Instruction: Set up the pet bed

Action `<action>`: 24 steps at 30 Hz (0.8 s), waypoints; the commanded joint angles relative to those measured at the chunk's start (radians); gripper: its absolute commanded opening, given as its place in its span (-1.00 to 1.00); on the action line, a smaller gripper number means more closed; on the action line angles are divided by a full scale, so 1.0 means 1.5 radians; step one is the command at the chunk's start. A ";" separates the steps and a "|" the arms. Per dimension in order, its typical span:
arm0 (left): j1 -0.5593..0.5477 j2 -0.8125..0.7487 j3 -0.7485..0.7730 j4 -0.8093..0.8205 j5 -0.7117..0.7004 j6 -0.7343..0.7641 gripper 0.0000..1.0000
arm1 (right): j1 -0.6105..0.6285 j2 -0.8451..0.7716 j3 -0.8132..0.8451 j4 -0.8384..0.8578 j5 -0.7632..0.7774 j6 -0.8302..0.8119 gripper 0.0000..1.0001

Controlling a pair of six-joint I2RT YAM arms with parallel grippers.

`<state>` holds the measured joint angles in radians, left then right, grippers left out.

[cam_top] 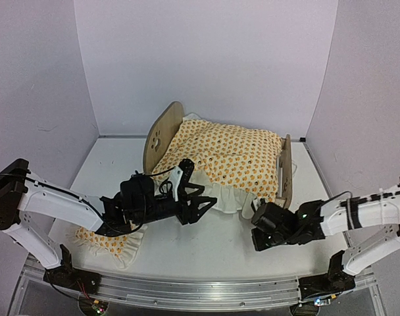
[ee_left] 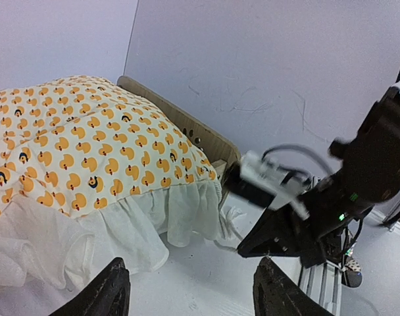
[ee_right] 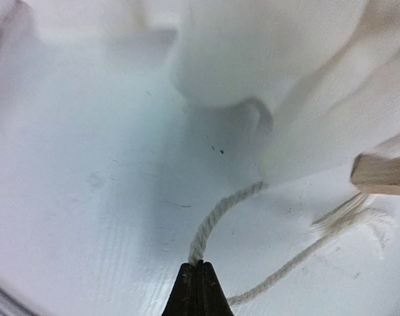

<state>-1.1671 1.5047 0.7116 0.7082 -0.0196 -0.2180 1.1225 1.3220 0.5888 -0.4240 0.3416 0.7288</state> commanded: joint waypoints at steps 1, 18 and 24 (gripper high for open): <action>0.000 0.021 0.024 0.038 0.004 -0.048 0.30 | -0.002 -0.148 0.131 -0.146 -0.007 -0.015 -1.00; -0.002 0.333 0.233 0.309 0.266 0.092 0.62 | -0.035 -0.180 0.332 -0.190 -0.082 -0.117 -1.00; -0.002 0.404 0.313 0.298 0.314 0.072 0.46 | -0.035 -0.191 0.339 -0.188 -0.086 -0.131 -1.00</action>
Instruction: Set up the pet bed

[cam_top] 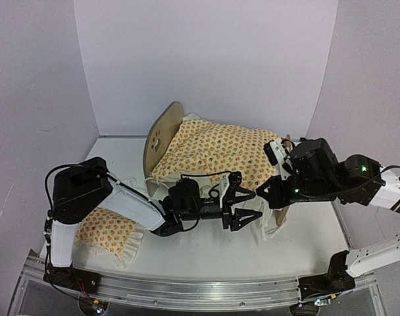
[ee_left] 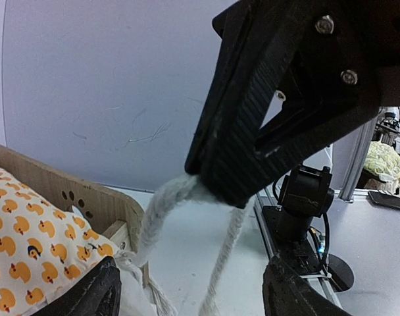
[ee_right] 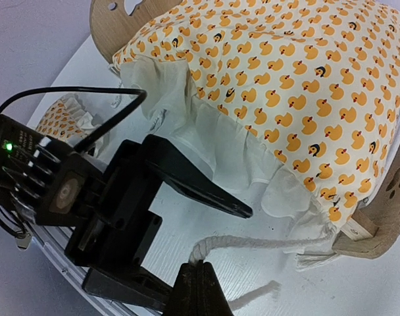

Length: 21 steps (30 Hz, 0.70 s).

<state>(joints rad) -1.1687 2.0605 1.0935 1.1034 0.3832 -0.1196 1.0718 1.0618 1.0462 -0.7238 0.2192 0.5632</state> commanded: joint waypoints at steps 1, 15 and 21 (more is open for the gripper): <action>0.000 0.039 0.066 0.031 0.050 0.005 0.41 | -0.001 -0.016 0.036 0.012 -0.006 -0.024 -1.00; -0.001 0.059 0.130 0.018 0.132 -0.085 -0.92 | -0.002 -0.001 0.047 0.031 -0.017 -0.050 -1.00; 0.009 0.001 0.106 0.018 0.101 -0.154 -1.00 | -0.008 -0.046 0.017 -0.059 0.012 0.009 -0.08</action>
<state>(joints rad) -1.1675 2.1628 1.2488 1.0954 0.5491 -0.2661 1.0718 1.0580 1.0767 -0.7418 0.2001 0.5217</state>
